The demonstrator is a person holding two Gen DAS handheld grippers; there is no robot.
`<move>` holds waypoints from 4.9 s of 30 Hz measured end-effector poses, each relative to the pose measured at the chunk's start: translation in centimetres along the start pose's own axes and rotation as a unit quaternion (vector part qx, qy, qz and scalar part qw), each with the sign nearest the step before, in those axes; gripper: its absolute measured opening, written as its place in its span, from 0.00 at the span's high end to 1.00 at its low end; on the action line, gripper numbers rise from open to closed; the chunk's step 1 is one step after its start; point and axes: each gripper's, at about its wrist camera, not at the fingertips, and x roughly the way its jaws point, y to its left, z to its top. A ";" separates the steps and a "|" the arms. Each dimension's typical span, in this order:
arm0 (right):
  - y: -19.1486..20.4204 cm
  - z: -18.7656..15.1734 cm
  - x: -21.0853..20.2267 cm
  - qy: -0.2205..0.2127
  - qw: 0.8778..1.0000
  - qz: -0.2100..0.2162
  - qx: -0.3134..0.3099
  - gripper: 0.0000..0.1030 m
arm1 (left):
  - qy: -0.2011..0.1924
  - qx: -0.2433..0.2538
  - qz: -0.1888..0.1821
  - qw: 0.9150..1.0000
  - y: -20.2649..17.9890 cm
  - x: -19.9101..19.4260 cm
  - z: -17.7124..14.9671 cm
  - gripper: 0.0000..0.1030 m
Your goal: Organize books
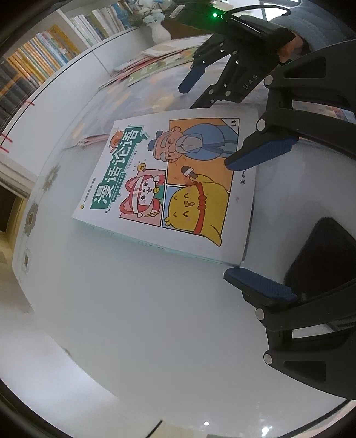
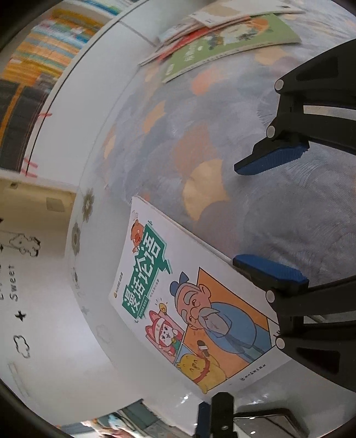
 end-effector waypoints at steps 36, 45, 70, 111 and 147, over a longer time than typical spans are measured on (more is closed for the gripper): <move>-22.3 -13.0 -13.2 0.007 0.996 -0.008 0.084 0.39 | -0.023 0.201 -0.023 0.979 -31.4 1.7 -5.4 0.30; -39.6 -17.4 -17.2 -0.018 0.970 -0.053 0.236 0.24 | -0.081 0.264 -0.067 0.959 -44.7 2.1 -1.8 0.30; -51.9 -21.4 -5.7 -0.078 0.893 0.097 0.432 0.19 | -0.063 0.200 -0.010 0.978 -53.2 20.0 10.3 0.33; -26.2 -11.5 -19.7 -0.184 0.972 0.144 -0.005 0.92 | -0.140 0.137 -0.003 0.981 -30.9 -4.9 4.0 0.46; -12.6 -18.3 -8.3 0.154 0.970 0.188 0.011 0.24 | 0.048 0.077 0.080 0.993 -19.1 0.8 -14.5 0.39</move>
